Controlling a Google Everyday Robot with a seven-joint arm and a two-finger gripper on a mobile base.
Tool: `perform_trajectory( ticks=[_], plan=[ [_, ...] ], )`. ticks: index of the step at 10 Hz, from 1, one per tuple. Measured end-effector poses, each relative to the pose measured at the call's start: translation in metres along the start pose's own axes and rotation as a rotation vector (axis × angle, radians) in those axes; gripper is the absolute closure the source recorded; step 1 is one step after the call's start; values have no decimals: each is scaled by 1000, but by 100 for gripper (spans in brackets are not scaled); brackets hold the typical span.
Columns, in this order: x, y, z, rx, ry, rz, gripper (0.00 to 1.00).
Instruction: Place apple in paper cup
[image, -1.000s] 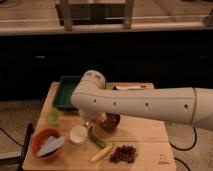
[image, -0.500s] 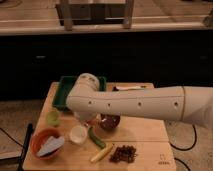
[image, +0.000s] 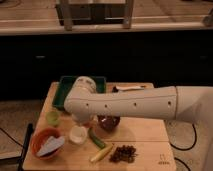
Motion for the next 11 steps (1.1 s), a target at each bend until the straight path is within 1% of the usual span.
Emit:
perform_trajectory(
  ticks=[5,11],
  plan=[
    [-8,-9,13,12,-24,-21,100],
    [-20,-13,22,19,-53,-36,100]
  ],
)
